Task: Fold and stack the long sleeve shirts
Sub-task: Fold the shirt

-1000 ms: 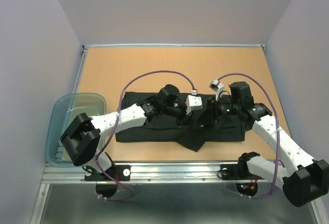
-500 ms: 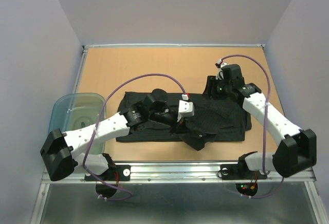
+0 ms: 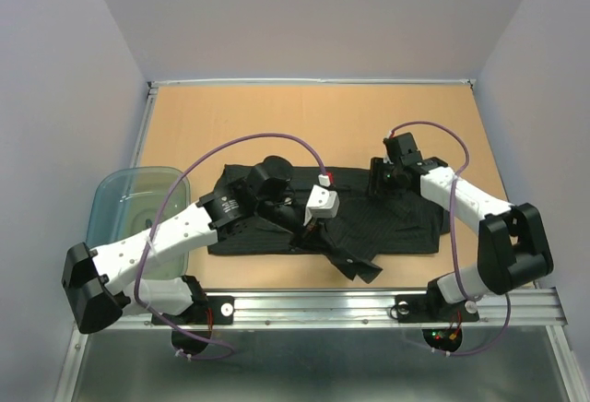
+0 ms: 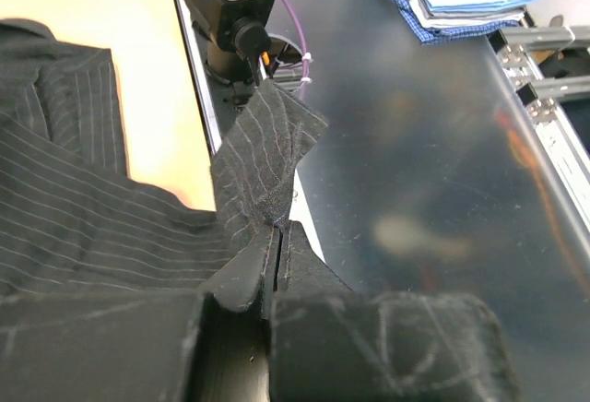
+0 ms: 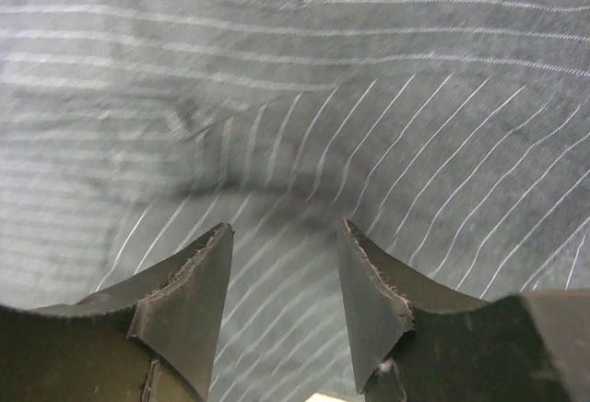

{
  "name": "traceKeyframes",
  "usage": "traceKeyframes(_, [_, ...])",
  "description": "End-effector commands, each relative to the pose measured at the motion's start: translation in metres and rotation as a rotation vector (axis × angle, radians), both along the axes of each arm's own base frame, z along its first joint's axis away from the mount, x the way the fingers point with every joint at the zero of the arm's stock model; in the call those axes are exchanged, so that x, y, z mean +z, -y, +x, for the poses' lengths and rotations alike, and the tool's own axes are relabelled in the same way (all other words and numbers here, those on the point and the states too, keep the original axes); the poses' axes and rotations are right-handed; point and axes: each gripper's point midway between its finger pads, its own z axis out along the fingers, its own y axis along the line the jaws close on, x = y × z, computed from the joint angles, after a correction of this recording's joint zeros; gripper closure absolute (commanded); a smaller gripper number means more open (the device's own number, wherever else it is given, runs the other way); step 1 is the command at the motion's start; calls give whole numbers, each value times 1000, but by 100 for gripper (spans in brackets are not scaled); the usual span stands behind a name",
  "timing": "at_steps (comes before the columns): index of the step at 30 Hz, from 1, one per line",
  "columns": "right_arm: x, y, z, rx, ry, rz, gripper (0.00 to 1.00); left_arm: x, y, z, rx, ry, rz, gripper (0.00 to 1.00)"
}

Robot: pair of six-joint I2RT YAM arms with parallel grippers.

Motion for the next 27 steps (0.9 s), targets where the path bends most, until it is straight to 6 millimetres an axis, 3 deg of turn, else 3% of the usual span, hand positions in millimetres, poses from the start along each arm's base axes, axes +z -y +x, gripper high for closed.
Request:
traceKeyframes(1, [4, 3, 38, -78, 80, -27, 45, 20, -8, -8, -41, 60, -55, 100])
traceKeyframes(4, [0, -6, 60, -80, 104, -12, 45, 11, -4, -6, -40, 44, -30, 100])
traceKeyframes(12, [-34, 8, 94, -107, 87, -127, 45, 7, -3, -7, -57, 33, -24, 100])
traceKeyframes(16, [-39, 13, 104, -120, 88, -136, 46, 5, -1, -4, -41, 40, -19, 100])
traceKeyframes(19, [-32, 15, 106, -116, 104, -139, 46, 1, 3, 2, -21, 44, -11, 100])
traceKeyframes(23, [-3, 16, 106, -111, 170, -119, 44, -2, 13, 13, 18, 38, 3, 100])
traceKeyframes(27, [15, 24, 99, -130, 209, -111, 41, 5, 19, 12, -11, 21, -8, 100])
